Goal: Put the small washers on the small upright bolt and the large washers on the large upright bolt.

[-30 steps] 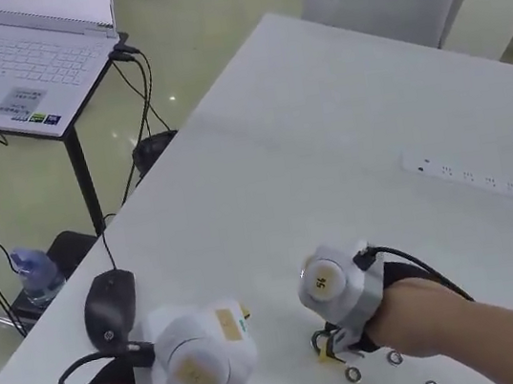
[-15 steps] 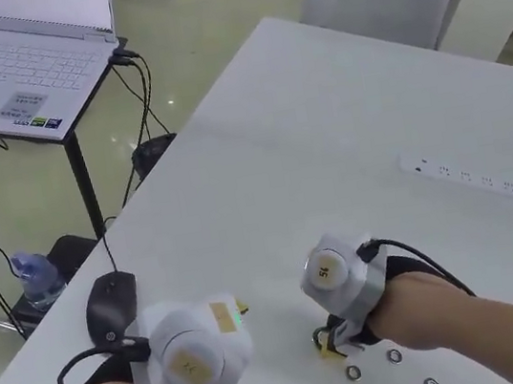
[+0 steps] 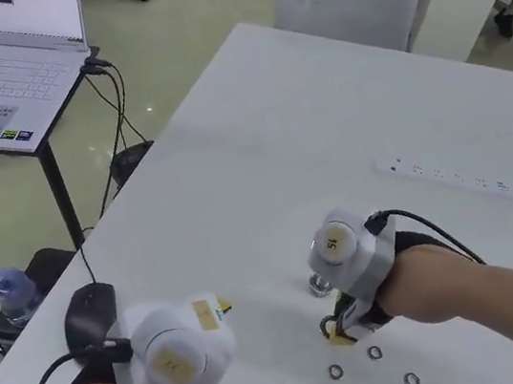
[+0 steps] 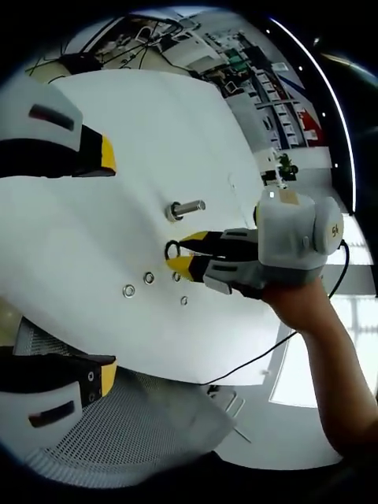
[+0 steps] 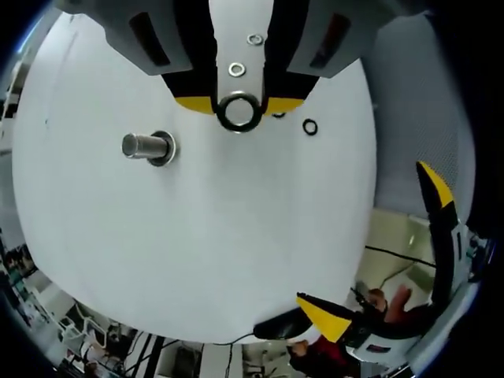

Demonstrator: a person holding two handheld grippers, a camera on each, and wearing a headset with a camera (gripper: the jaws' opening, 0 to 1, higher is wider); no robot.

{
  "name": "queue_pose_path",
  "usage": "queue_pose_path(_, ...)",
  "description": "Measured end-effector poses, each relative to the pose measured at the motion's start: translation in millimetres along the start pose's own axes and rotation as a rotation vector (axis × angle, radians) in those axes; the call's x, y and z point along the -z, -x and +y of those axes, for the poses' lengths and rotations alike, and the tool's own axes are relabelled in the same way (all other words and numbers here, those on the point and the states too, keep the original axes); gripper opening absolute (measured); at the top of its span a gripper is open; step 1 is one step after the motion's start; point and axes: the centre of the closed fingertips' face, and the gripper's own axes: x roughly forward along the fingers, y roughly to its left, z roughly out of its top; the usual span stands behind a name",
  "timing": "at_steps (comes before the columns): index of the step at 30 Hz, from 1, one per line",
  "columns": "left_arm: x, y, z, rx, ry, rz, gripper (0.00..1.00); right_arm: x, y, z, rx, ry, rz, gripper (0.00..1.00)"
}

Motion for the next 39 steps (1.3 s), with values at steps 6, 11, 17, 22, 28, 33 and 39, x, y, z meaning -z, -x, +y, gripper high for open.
queue_pose_path(6,-2.7,-1.6,-3.5,0.012,0.003,-0.008,0.94,8.5,14.7,-5.1,0.012,-0.025,-0.013,0.21)
queue_pose_path(11,-1.7,-2.8,-5.2,0.018,-0.005,-0.002,0.93,18.7,23.4,-12.5,0.027,-0.045,-0.014,0.21)
queue_pose_path(17,-5.1,-1.9,-2.1,0.015,-0.001,-0.016,0.93,20.0,33.7,-22.1,0.039,-0.069,-0.033,0.21)
queue_pose_path(22,-3.2,-0.6,-1.5,0.012,-0.004,-0.008,0.93,15.4,38.4,-32.4,0.053,-0.085,-0.049,0.21)
queue_pose_path(28,2.6,-1.1,-3.7,0.017,-0.014,0.016,0.92,5.2,46.9,-43.8,0.069,-0.086,-0.069,0.21)
queue_pose_path(33,3.2,-2.6,-4.7,0.022,-0.021,0.024,0.91,-2.4,51.6,-57.4,0.077,-0.08,-0.072,0.21)
queue_pose_path(39,0.7,-4.9,-2.5,0.023,-0.009,0.021,0.9,-9.8,51.9,-70.2,0.086,-0.072,-0.073,0.21)
